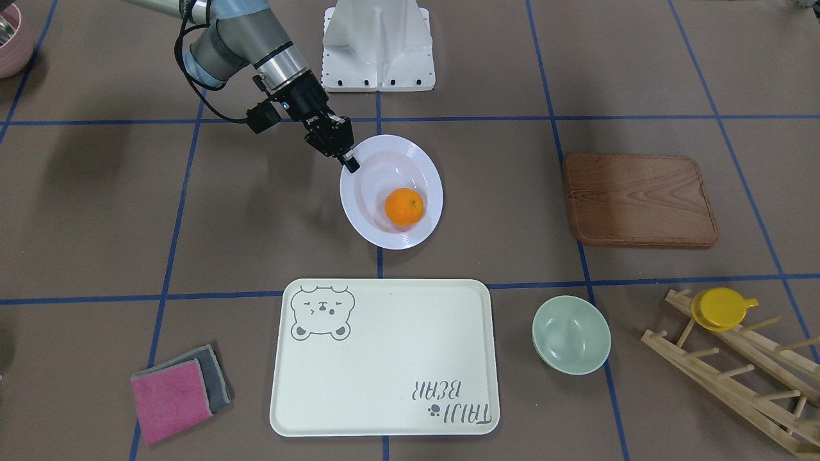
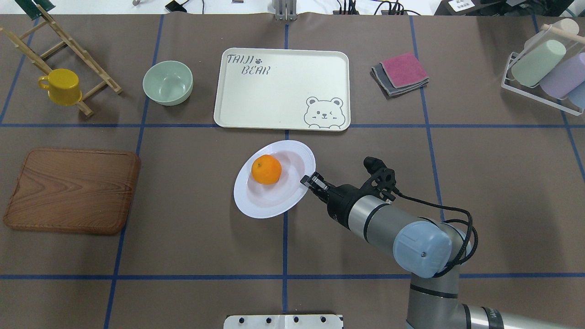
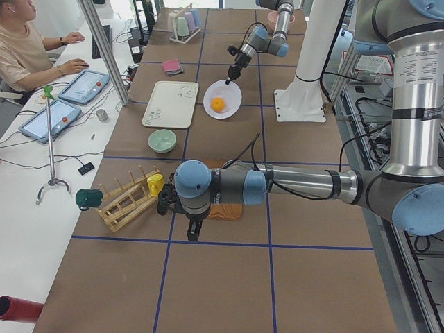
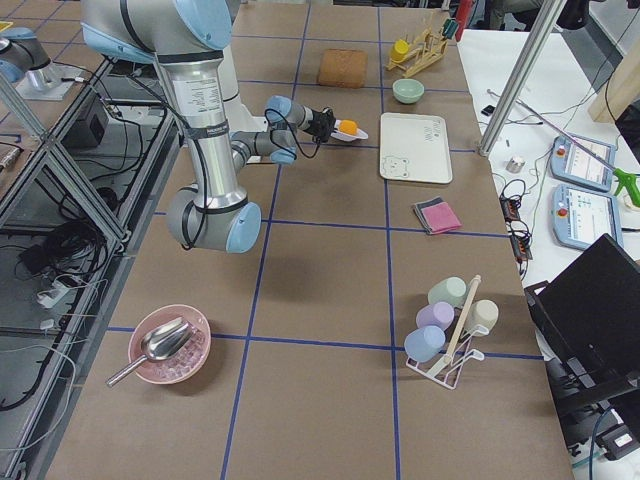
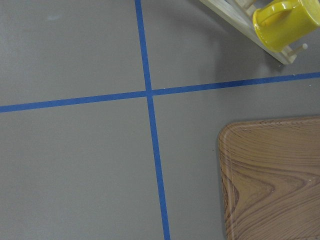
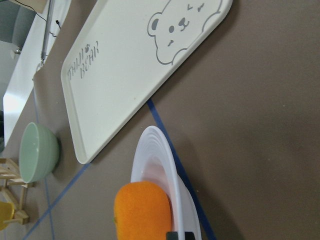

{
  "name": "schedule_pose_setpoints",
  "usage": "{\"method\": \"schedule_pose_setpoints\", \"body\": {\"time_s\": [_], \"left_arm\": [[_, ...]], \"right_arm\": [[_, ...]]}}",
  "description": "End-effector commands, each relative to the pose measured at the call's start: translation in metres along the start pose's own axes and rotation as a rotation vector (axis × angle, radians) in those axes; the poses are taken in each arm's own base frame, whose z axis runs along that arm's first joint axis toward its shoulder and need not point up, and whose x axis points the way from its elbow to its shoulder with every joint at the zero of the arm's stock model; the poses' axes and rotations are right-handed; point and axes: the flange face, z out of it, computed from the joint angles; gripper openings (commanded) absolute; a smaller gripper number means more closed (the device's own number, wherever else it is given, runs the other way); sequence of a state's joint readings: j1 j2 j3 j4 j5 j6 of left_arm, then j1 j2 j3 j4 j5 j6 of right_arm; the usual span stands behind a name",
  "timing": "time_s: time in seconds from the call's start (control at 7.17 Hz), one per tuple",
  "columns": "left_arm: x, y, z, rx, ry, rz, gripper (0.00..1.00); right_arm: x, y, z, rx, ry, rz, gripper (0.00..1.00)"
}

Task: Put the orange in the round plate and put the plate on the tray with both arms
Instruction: 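Slide the plate with the orange onto the cream bear tray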

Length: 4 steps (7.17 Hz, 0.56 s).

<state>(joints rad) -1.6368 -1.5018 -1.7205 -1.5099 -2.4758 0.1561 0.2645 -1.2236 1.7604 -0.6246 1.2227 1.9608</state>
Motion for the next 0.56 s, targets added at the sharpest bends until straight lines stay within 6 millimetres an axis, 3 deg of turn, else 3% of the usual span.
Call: {"method": "schedule_pose_setpoints", "body": {"time_s": [0.0,0.28,0.42], "left_arm": [[0.0,0.0,0.0,0.001,0.0,0.0,1.0],[0.0,0.0,0.0,0.001,0.0,0.0,1.0],[0.001,-0.001,-0.001,0.003,0.0,0.003,1.0]], "right_arm": [[-0.014,-0.004,-0.012,0.009,-0.124,0.05,0.0],[-0.025,-0.02,-0.013,0.036,-0.197,0.079,0.0],[-0.042,-0.032,0.005,0.074,-0.222,0.136,0.0]]}}
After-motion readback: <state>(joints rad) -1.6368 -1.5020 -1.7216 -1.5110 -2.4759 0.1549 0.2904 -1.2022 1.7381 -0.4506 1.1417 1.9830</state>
